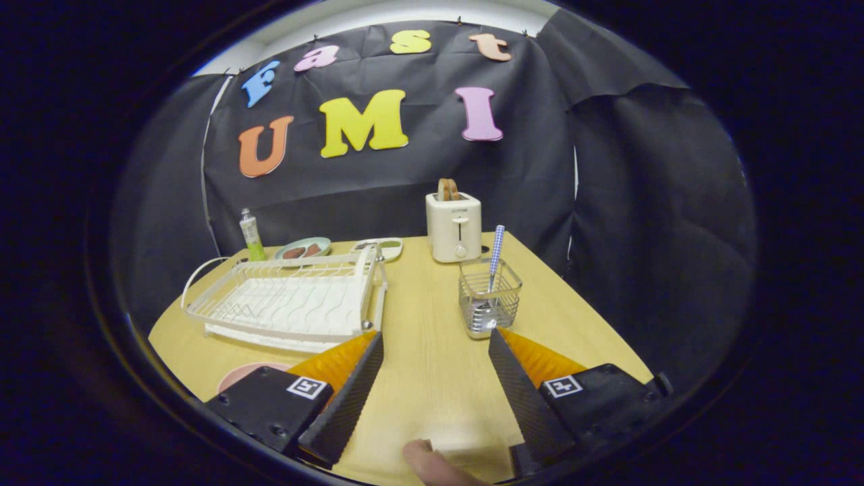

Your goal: Take the plate from the dish rack, then take the spoon from the basket and place it into the plate.

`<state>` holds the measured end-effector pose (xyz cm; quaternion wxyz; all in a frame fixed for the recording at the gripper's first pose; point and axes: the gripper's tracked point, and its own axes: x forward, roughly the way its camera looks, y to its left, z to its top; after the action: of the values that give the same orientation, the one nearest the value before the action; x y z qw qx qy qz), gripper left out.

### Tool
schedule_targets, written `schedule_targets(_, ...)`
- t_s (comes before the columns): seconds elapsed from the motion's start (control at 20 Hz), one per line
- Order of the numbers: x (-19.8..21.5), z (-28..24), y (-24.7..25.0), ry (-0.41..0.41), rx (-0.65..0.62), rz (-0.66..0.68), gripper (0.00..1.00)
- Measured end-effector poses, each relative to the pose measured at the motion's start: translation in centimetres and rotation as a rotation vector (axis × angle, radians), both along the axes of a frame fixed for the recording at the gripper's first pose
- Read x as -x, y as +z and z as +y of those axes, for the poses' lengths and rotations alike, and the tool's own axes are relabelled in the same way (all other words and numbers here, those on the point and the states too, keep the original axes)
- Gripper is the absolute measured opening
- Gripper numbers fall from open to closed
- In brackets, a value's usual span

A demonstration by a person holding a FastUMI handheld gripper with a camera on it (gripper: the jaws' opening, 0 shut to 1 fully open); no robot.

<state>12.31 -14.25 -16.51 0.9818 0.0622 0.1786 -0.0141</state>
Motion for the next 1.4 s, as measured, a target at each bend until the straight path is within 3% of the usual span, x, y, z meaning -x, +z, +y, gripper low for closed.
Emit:
schedule_targets(0.3, -7.2, -5.2, 1.2, -0.015, 0.041, -0.007, 1.00)
schedule_targets(0.6, -14.1, -9.5, 2.9, -0.015, -0.046, -0.017, 1.00)
schedule_targets(0.7, -15.8, -9.6, 2.8, 0.009, -0.084, 0.002, 0.98)
schedule_targets(0.95, -19.5, -10.9, 1.5, -0.024, -0.130, 0.032, 0.87)
schedule_targets(1.05, -20.4, -10.5, 1.4, -0.012, -0.177, 0.011, 0.75)
schedule_targets(1.2, -20.5, -10.0, 1.6, -0.016, -0.186, -0.004, 0.21)
schedule_targets(1.4, -19.6, -9.4, 4.4, -0.031, -0.153, -0.072, 0.17)
